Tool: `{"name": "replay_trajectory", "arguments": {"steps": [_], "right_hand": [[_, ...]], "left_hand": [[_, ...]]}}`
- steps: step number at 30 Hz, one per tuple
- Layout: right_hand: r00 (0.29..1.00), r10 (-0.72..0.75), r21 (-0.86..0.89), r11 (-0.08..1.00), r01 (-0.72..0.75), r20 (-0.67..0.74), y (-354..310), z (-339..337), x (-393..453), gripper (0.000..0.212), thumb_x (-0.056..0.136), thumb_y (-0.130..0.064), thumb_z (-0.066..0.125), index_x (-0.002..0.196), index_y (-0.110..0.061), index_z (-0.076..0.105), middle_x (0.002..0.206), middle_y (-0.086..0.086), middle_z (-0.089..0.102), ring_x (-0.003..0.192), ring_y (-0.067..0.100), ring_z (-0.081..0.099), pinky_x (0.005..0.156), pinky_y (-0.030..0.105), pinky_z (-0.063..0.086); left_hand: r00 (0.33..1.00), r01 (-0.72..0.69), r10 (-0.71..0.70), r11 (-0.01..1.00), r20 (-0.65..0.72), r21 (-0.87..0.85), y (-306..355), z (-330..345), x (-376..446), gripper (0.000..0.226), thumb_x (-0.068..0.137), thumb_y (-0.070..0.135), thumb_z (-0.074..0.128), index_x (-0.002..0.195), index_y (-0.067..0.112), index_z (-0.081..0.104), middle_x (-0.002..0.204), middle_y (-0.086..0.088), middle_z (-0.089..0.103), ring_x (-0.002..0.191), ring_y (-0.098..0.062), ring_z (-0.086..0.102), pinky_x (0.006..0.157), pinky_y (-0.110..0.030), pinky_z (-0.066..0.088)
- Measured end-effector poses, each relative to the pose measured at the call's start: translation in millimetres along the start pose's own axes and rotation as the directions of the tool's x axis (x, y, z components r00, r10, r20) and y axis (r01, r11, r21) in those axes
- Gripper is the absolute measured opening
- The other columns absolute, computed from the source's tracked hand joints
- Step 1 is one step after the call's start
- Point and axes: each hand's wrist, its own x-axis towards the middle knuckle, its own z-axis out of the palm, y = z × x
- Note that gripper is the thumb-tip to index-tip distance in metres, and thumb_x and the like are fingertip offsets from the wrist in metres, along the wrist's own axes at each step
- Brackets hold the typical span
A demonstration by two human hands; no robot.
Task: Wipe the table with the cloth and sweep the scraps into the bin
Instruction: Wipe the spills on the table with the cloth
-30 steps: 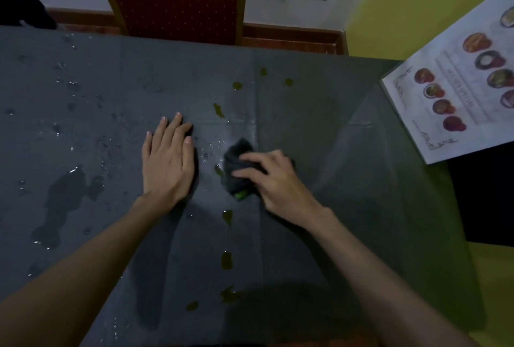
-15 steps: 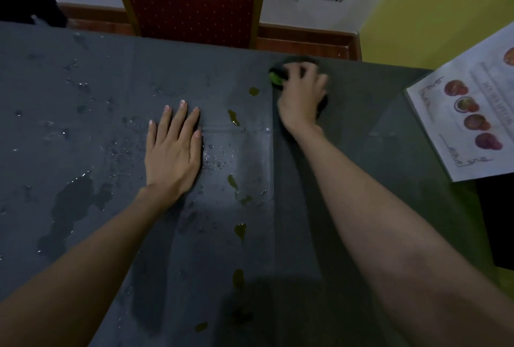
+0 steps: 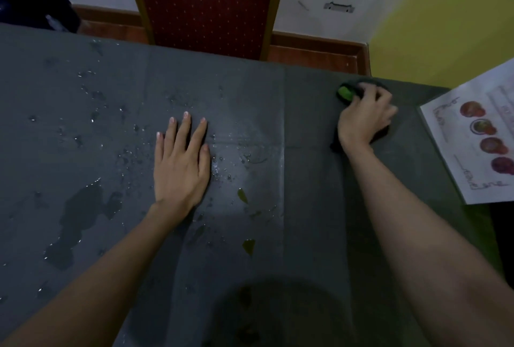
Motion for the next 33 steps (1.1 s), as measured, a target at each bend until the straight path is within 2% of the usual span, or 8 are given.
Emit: {"name": "replay_trajectory", "arguments": {"steps": [3, 7, 15, 19, 22, 27, 31, 33], "right_hand": [[0.998, 0.022, -0.058, 0.998, -0.020, 0.050, -51.8, 28.1, 4.4, 0.039, 0.091, -0.006, 0.050, 0.127, -0.021, 0.053, 0.143, 0.010, 0.040, 0.121, 0.036, 0.039, 0.093, 0.044, 0.035], [0.919, -0.327, 0.014, 0.943, 0.332, 0.221, -125.4, 58.7, -25.5, 0.050, 0.087, 0.001, 0.049, 0.132, -0.023, 0.050, 0.145, 0.010, 0.038, 0.123, 0.036, 0.037, 0.095, 0.044, 0.034], [0.271, -0.925, 0.389, 0.360, 0.848, 0.265, -86.9, 19.4, -82.0, 0.038, 0.088, 0.000, 0.053, 0.119, -0.019, 0.067, 0.132, 0.005, 0.058, 0.104, 0.034, 0.051, 0.085, 0.046, 0.044], [0.871, -0.484, 0.128, 0.872, 0.472, 0.087, -22.5, 1.5, -42.3, 0.044, 0.087, -0.001, 0.048, 0.121, -0.023, 0.065, 0.133, 0.006, 0.055, 0.111, 0.035, 0.050, 0.091, 0.045, 0.041], [0.967, -0.229, 0.025, 0.973, 0.228, 0.109, -26.4, 3.5, -25.9, 0.039, 0.093, -0.006, 0.047, 0.124, -0.024, 0.062, 0.135, 0.007, 0.051, 0.115, 0.036, 0.045, 0.094, 0.047, 0.041], [0.643, -0.713, 0.245, 0.701, 0.670, 0.280, -51.5, -3.5, -106.6, 0.046, 0.083, 0.005, 0.053, 0.118, -0.022, 0.067, 0.129, 0.005, 0.058, 0.103, 0.035, 0.050, 0.087, 0.046, 0.043], [0.318, -0.889, 0.455, 0.445, 0.771, 0.330, -10.5, -42.7, -187.0, 0.041, 0.082, 0.002, 0.059, 0.114, -0.021, 0.070, 0.130, 0.002, 0.060, 0.100, 0.028, 0.051, 0.087, 0.044, 0.044], [0.286, -0.906, 0.467, 0.409, 0.784, 0.313, 18.4, -61.8, -196.5, 0.043, 0.082, 0.004, 0.058, 0.115, -0.020, 0.070, 0.131, 0.003, 0.060, 0.104, 0.028, 0.054, 0.092, 0.039, 0.042]], "left_hand": [[1.000, -0.003, 0.002, 1.000, -0.011, -0.021, -0.5, -0.5, -0.2, 0.050, 0.104, 0.032, 0.029, 0.153, 0.025, 0.031, 0.163, -0.003, 0.021, 0.152, -0.023, 0.010, 0.123, -0.039, 0.000], [0.999, -0.005, 0.003, 0.999, -0.041, -0.042, -1.6, 0.5, 0.4, 0.048, 0.104, 0.028, 0.037, 0.152, 0.021, 0.035, 0.162, -0.003, 0.025, 0.152, -0.023, 0.013, 0.123, -0.038, 0.002], [0.997, 0.026, -0.036, 0.990, -0.070, -0.140, -2.2, -2.1, -0.1, 0.047, 0.101, 0.020, 0.041, 0.146, 0.008, 0.037, 0.159, -0.007, 0.031, 0.150, -0.022, 0.018, 0.124, -0.036, 0.004], [0.998, 0.014, -0.020, 0.993, -0.052, -0.118, -4.0, 0.6, 0.4, 0.053, 0.102, 0.026, 0.037, 0.151, 0.008, 0.031, 0.162, -0.005, 0.025, 0.152, -0.020, 0.013, 0.124, -0.035, 0.001], [0.999, 0.006, -0.015, 0.982, -0.043, -0.189, -5.1, 0.4, 1.2, 0.054, 0.103, 0.034, 0.029, 0.151, 0.009, 0.033, 0.161, -0.003, 0.026, 0.152, -0.019, 0.013, 0.124, -0.036, 0.001], [0.995, 0.048, -0.076, 0.932, -0.064, -0.360, -9.2, -4.5, 3.8, 0.059, 0.104, 0.040, 0.014, 0.146, 0.011, 0.043, 0.158, -0.001, 0.035, 0.149, -0.014, 0.020, 0.123, -0.029, 0.006], [0.998, 0.052, -0.036, 0.911, 0.047, -0.409, -17.2, -14.6, 2.7, 0.059, 0.105, 0.039, 0.014, 0.149, 0.008, 0.038, 0.161, -0.003, 0.027, 0.151, -0.014, 0.013, 0.122, -0.027, 0.000], [0.996, -0.018, 0.049, 0.932, 0.077, -0.363, -25.8, -23.1, -8.7, 0.057, 0.105, 0.038, 0.017, 0.148, 0.008, 0.039, 0.162, -0.005, 0.025, 0.152, -0.017, 0.009, 0.123, -0.036, -0.003]]}}
